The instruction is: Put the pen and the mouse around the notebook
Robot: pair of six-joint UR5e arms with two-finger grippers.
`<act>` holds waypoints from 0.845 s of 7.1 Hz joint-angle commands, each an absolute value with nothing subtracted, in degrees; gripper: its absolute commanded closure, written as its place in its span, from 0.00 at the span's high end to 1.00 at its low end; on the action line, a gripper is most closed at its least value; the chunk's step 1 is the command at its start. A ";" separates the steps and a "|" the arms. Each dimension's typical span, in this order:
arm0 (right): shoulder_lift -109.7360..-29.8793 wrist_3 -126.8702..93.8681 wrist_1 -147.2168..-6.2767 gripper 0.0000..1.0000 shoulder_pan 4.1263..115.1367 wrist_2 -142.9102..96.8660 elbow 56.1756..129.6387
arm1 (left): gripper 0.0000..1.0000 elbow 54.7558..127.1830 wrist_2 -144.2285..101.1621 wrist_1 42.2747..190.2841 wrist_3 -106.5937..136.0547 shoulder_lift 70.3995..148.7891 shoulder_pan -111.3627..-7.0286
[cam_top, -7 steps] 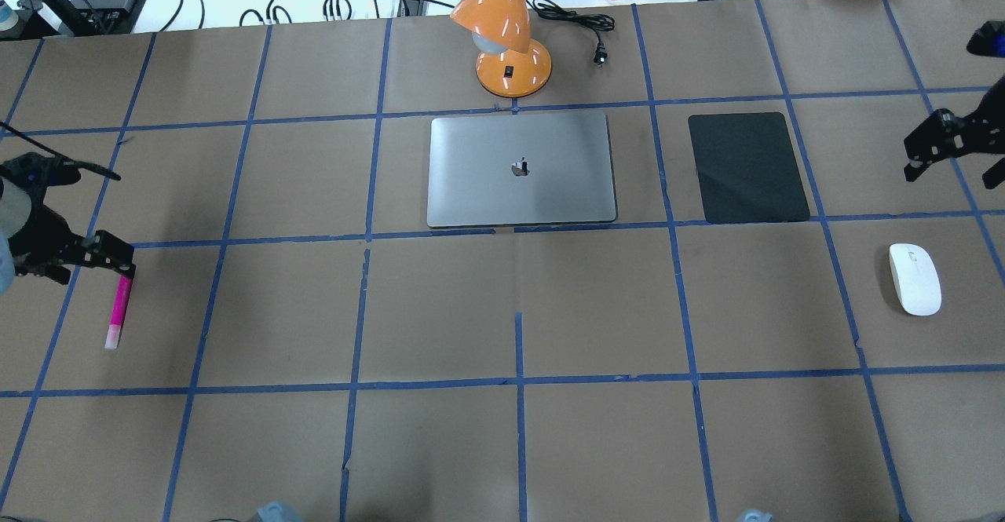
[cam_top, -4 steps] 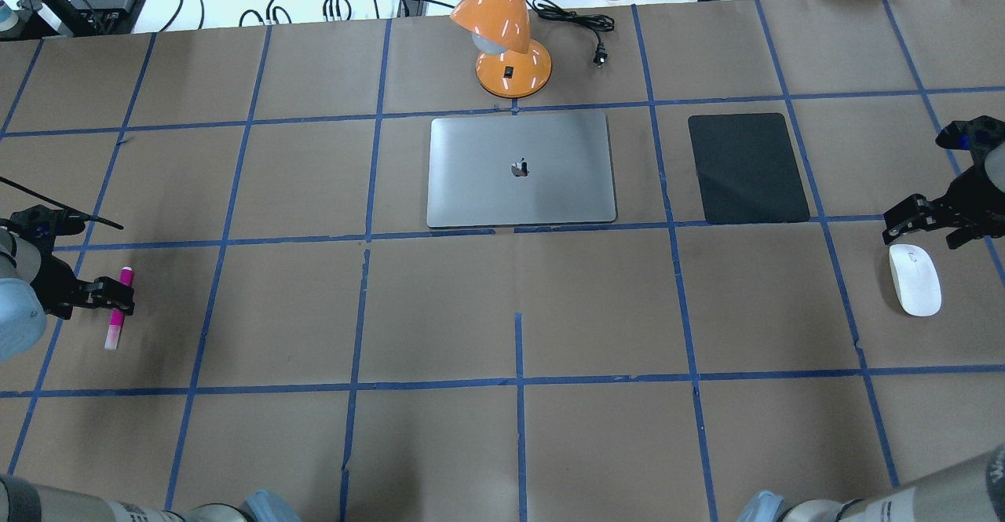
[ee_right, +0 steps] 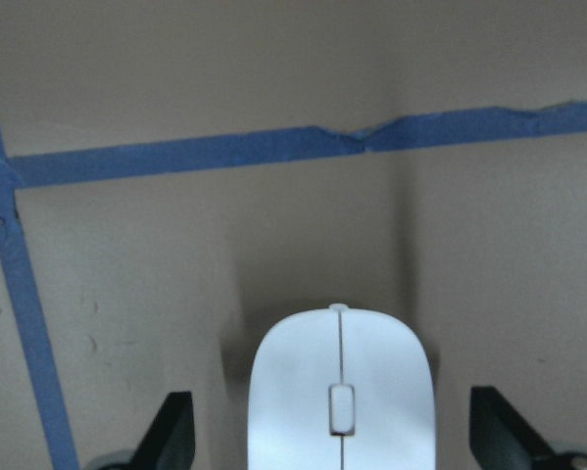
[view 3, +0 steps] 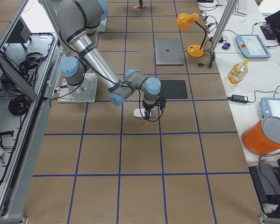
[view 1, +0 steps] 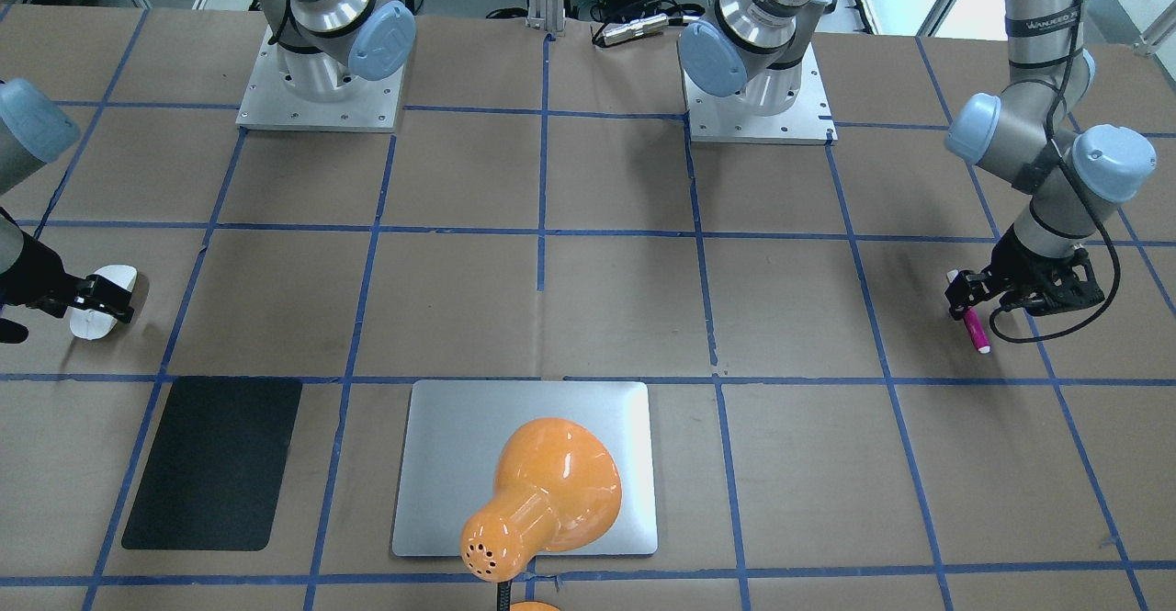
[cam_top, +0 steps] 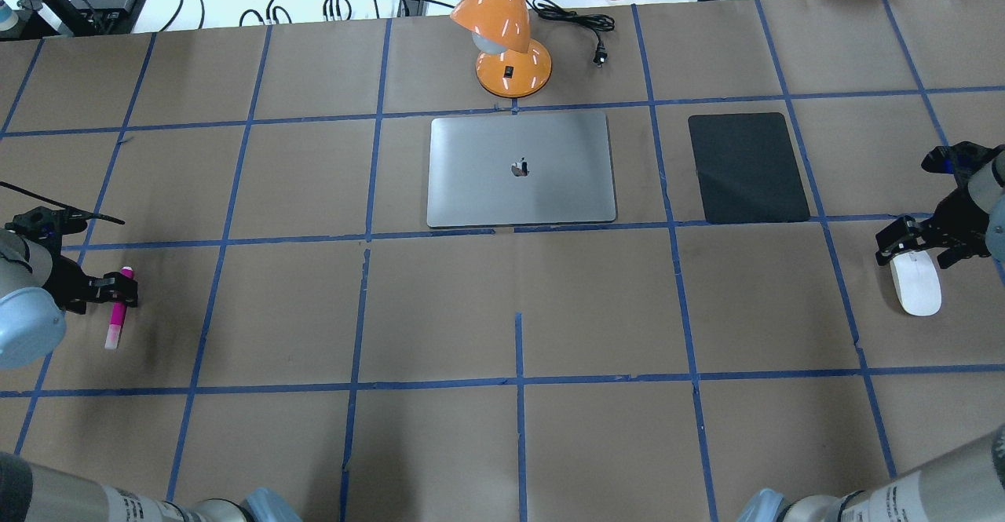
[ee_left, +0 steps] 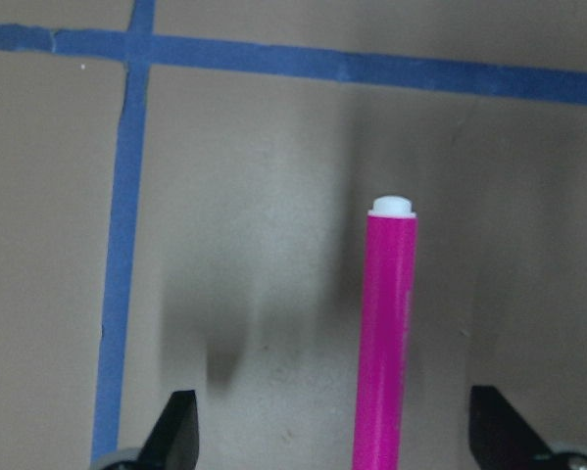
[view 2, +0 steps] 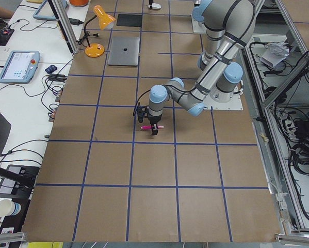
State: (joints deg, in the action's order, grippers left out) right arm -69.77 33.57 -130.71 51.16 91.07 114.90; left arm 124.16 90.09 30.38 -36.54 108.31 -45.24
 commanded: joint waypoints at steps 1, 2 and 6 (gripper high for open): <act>-69.70 33.31 -131.13 0.92 51.15 92.89 116.27 | 0.32 124.45 88.86 30.41 -36.21 108.28 -45.18; -69.87 33.22 -131.22 0.79 51.15 93.86 116.71 | 0.12 124.28 89.38 30.50 -36.30 108.19 -45.09; -71.18 32.44 -130.35 0.37 52.20 94.48 114.71 | 0.01 123.84 91.30 31.54 -32.38 104.96 -46.22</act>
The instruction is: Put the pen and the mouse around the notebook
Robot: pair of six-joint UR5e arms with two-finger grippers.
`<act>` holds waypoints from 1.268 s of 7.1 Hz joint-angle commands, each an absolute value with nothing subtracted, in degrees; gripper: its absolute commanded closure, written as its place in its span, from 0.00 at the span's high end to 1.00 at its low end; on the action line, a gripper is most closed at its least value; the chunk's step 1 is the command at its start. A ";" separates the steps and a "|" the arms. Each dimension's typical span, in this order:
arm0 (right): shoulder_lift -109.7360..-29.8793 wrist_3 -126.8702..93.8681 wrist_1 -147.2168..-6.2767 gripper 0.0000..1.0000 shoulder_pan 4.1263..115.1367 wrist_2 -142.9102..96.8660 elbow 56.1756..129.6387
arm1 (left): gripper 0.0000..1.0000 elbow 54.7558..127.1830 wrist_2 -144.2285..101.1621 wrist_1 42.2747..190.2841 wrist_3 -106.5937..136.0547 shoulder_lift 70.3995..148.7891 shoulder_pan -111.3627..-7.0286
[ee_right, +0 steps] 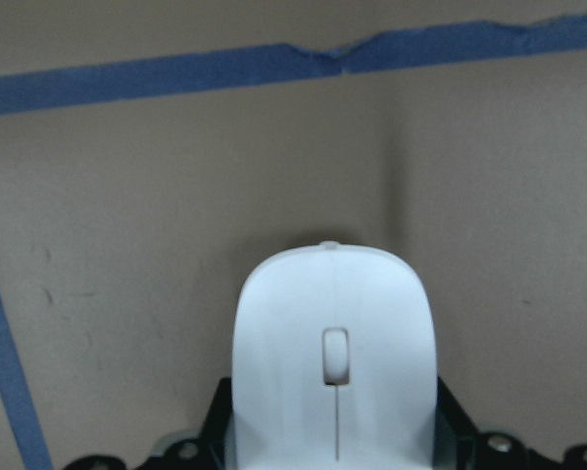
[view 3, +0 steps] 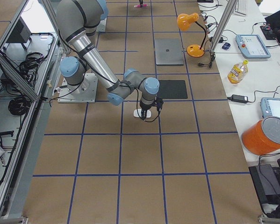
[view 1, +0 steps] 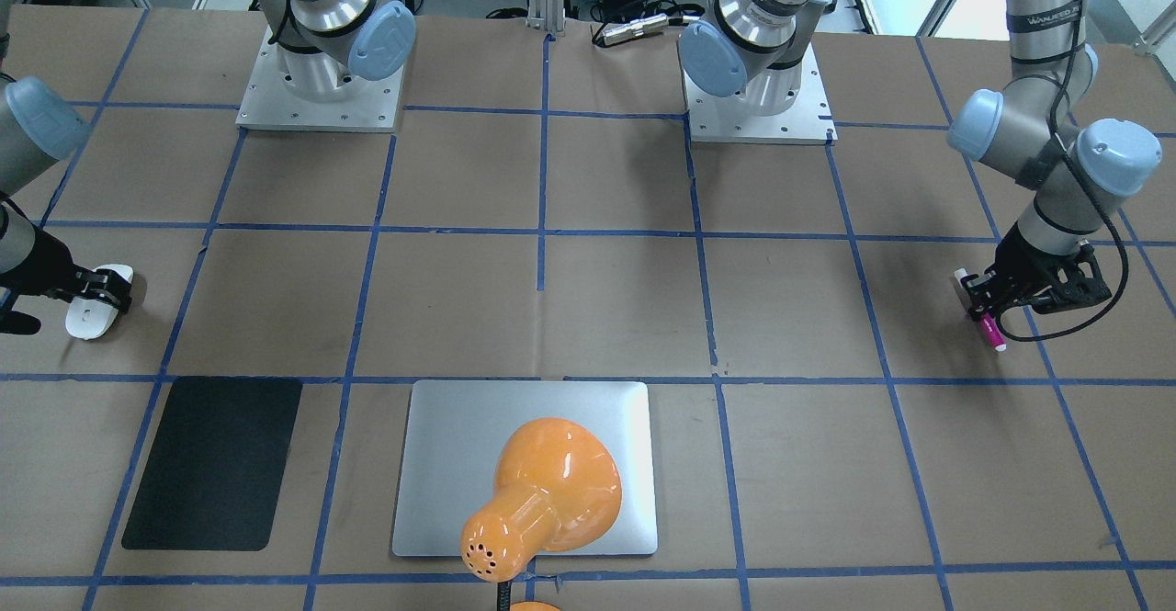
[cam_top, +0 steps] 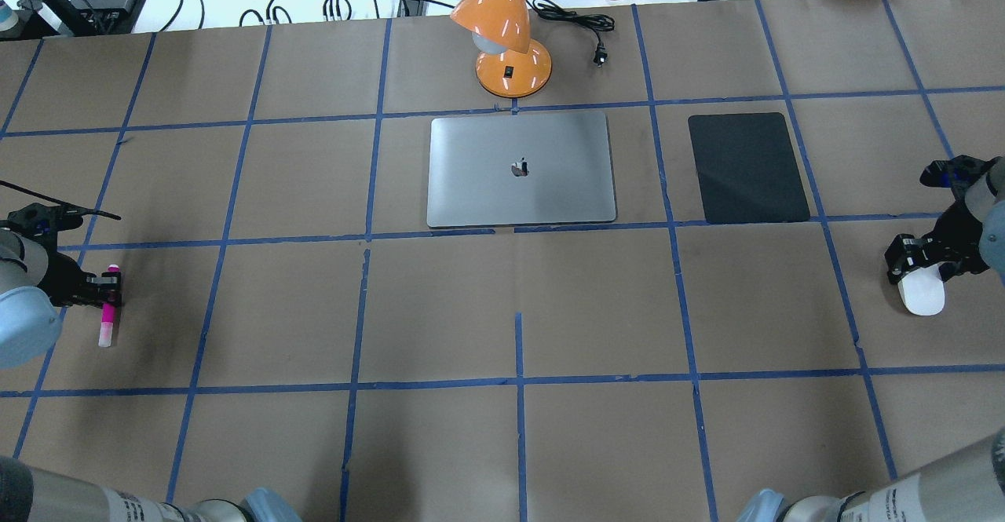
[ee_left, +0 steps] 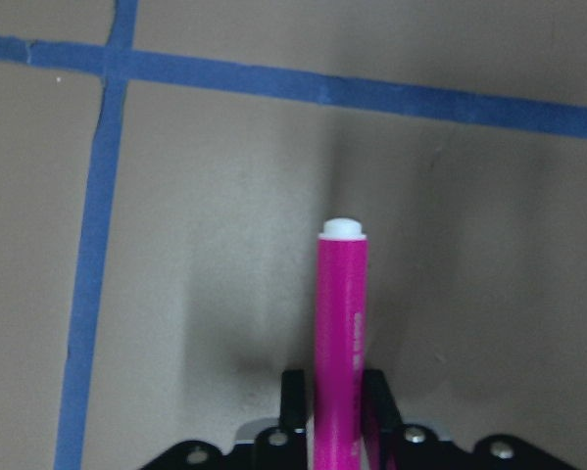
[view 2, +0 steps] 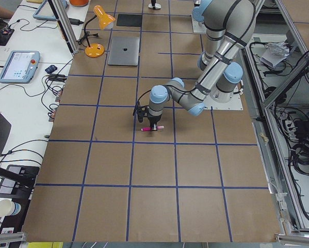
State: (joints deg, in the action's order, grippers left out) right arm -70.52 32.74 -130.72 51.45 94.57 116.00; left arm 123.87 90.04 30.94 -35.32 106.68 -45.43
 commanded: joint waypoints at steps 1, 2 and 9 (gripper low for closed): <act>-71.97 30.60 -126.86 0.37 54.82 94.31 112.52 | 0.01 124.19 92.10 35.12 -27.12 102.16 -48.23; -72.16 28.15 -124.48 0.37 58.41 93.87 108.93 | 0.01 123.93 93.50 41.59 -19.07 98.91 -52.86; -55.92 8.53 -124.89 0.38 78.38 90.44 91.15 | 0.00 120.87 87.37 52.30 70.64 95.08 -94.45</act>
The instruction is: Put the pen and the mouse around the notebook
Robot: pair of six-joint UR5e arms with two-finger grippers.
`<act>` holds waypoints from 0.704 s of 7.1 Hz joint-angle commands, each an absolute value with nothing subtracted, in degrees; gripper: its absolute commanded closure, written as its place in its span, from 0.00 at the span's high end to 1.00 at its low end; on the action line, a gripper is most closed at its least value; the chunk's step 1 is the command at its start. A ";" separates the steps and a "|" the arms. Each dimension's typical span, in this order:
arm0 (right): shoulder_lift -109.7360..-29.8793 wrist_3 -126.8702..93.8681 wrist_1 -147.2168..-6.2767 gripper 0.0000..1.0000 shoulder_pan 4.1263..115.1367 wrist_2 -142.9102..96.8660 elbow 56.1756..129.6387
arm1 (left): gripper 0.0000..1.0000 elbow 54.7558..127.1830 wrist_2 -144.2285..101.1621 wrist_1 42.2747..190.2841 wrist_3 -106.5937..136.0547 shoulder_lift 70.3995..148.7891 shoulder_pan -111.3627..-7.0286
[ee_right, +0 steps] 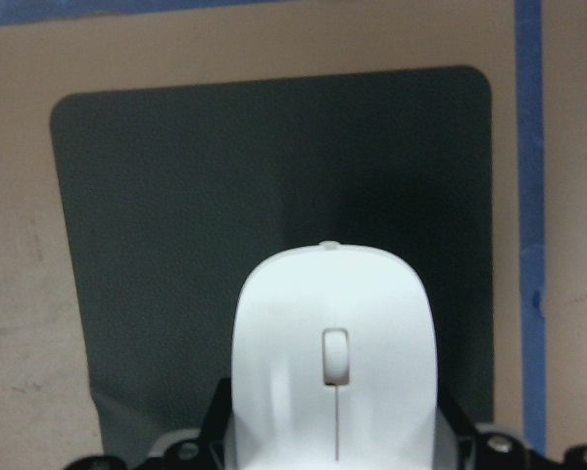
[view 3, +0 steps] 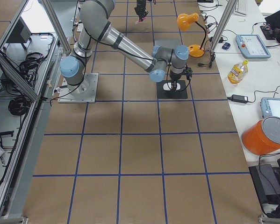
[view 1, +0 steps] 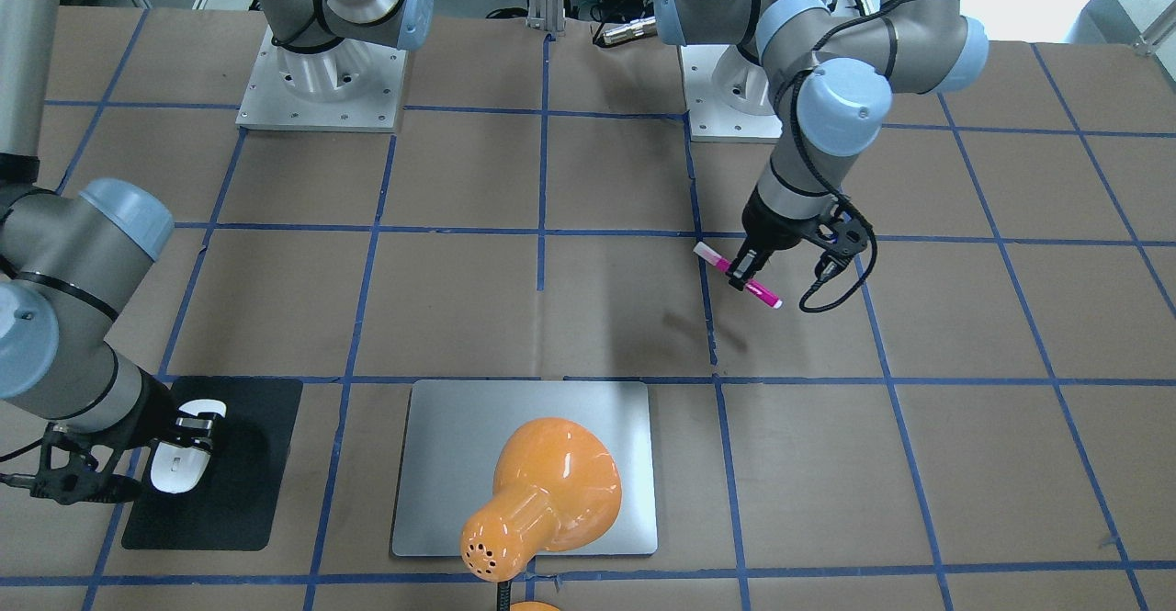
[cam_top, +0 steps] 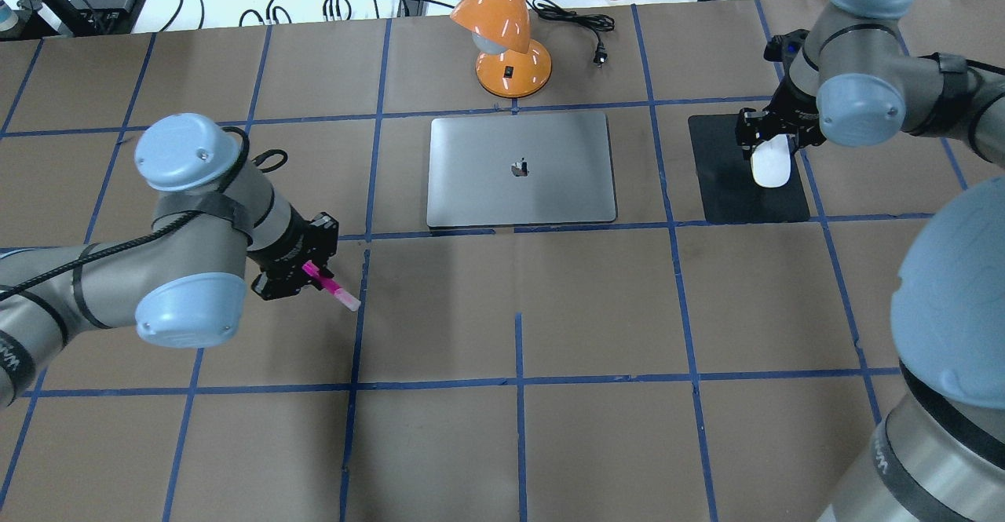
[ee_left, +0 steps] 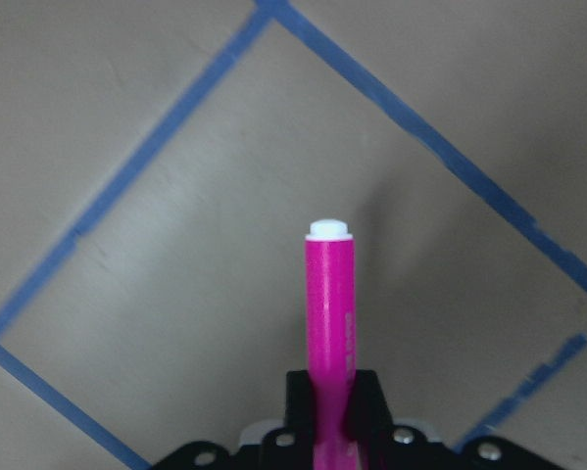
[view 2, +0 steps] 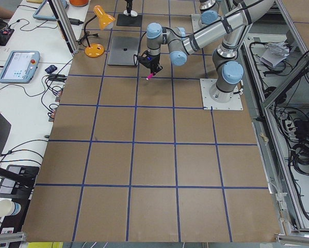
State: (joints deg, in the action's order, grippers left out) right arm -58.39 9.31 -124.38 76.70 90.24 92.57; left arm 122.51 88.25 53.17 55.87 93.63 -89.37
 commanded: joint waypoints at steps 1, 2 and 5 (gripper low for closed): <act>-55.55 8.79 -124.81 0.51 78.49 90.53 90.79 | 0.00 118.76 82.58 52.21 81.54 96.84 -96.83; -55.37 8.96 -124.37 0.79 78.49 90.44 90.70 | 0.00 116.48 81.83 51.95 88.96 99.03 -99.64; -59.65 8.35 -121.57 1.00 78.57 90.53 90.53 | 0.00 106.82 80.17 51.68 108.42 109.04 -106.50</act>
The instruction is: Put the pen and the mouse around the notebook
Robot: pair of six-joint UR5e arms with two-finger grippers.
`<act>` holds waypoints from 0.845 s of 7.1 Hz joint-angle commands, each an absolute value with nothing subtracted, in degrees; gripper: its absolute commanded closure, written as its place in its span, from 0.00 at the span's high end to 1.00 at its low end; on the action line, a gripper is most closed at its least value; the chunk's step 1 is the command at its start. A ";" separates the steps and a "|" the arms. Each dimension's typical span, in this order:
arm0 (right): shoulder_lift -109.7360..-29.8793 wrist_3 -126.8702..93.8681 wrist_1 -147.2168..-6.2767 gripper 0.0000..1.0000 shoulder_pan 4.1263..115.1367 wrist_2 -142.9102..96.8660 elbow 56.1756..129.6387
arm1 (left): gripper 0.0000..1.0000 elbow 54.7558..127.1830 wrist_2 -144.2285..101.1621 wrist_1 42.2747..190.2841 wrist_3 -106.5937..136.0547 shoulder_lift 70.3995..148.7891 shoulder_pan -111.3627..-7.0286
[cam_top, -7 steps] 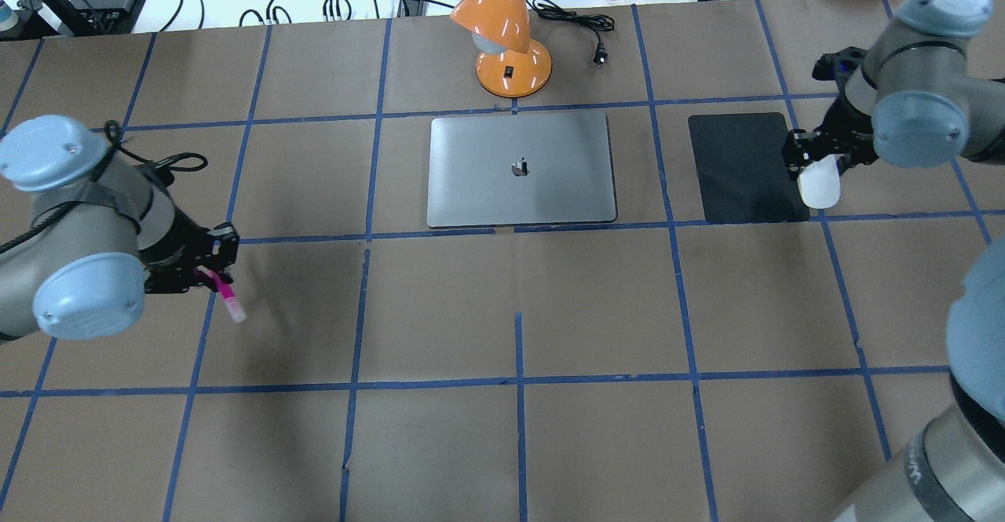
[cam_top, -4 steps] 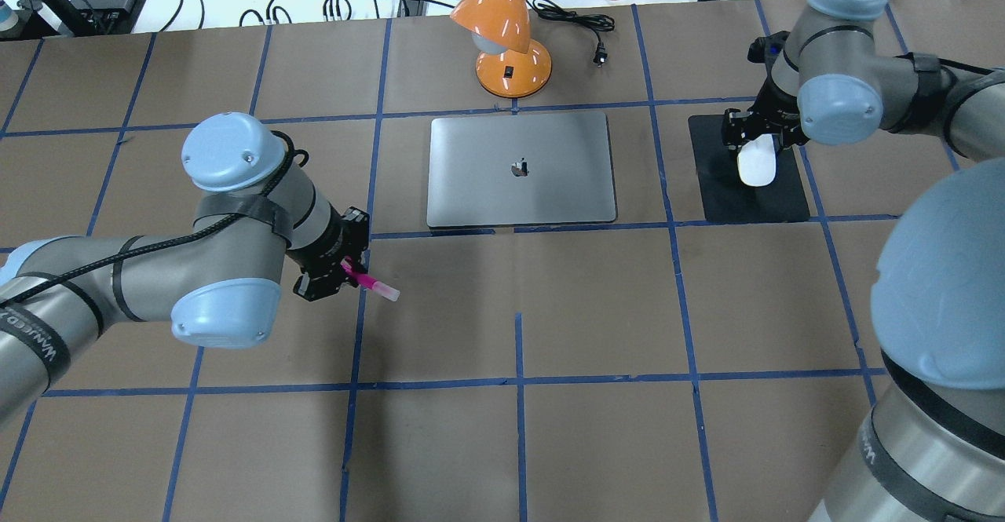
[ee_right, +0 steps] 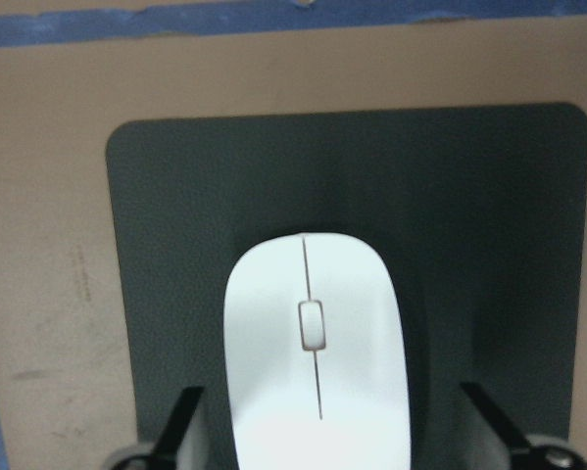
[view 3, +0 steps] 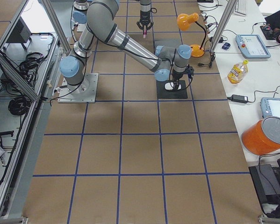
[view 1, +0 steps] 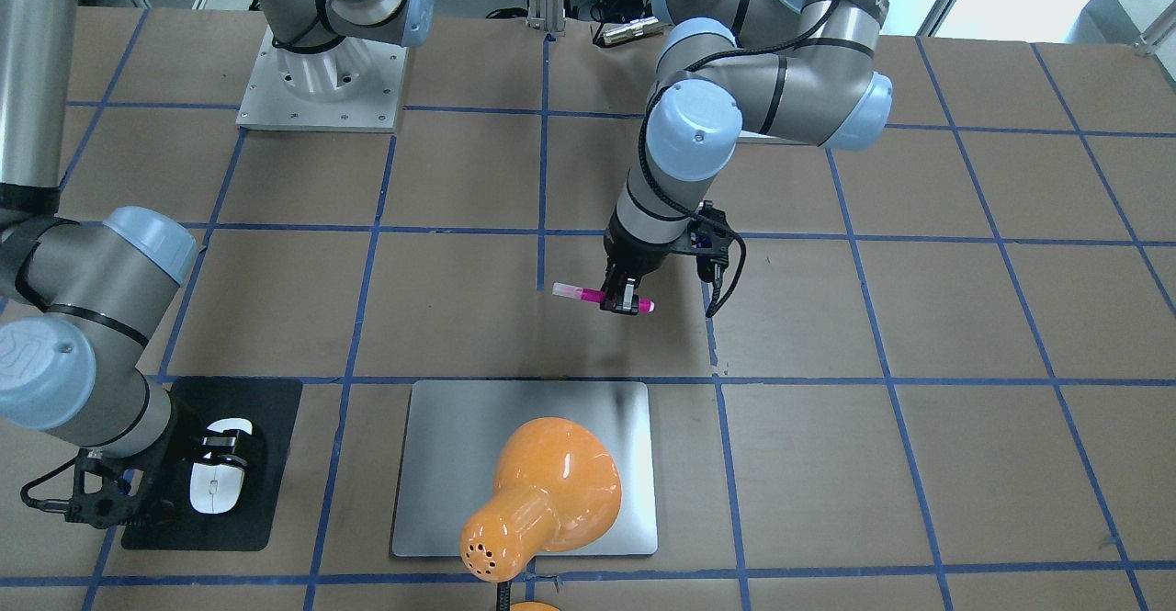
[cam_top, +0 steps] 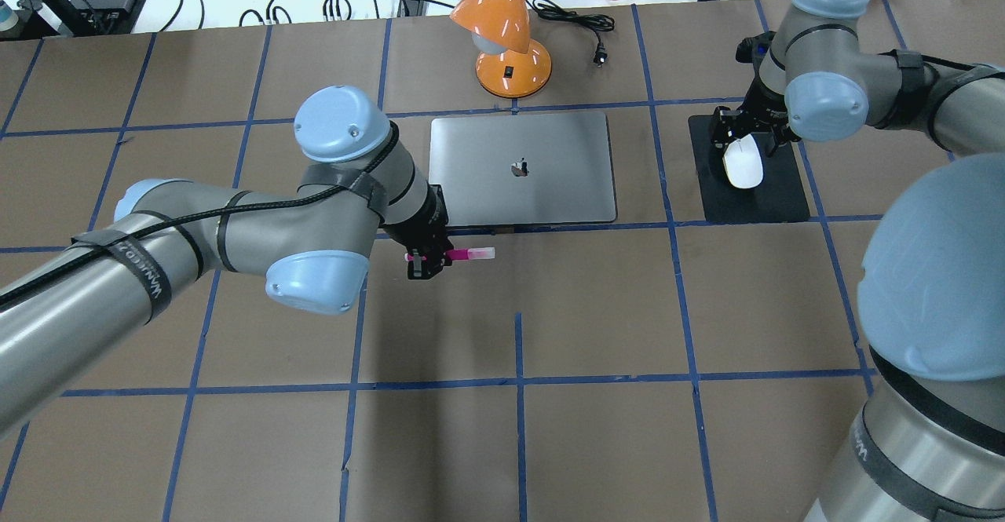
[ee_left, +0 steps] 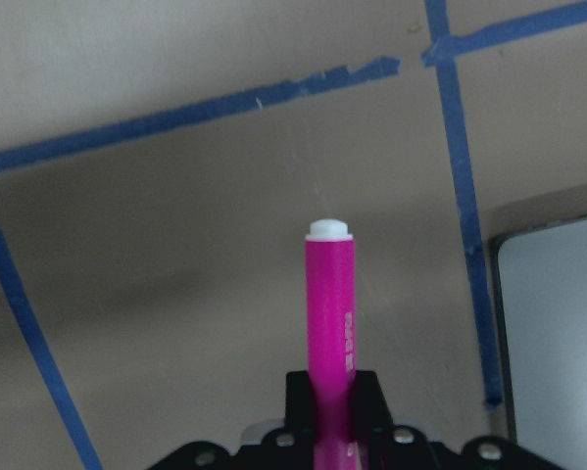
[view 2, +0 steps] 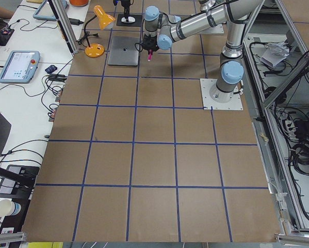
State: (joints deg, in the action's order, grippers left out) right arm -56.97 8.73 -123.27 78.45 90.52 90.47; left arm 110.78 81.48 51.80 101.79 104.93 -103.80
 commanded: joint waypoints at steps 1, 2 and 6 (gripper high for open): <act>-64.64 7.57 -116.07 1.00 79.36 90.09 90.44 | 0.00 103.66 80.50 51.85 112.02 111.86 -109.74; -70.26 4.60 -110.36 1.00 81.02 90.61 90.44 | 0.00 101.80 82.16 52.55 112.23 113.71 -110.47; -88.38 -7.09 -92.92 1.00 89.19 90.18 90.87 | 0.00 103.36 84.90 54.14 115.31 116.71 -113.73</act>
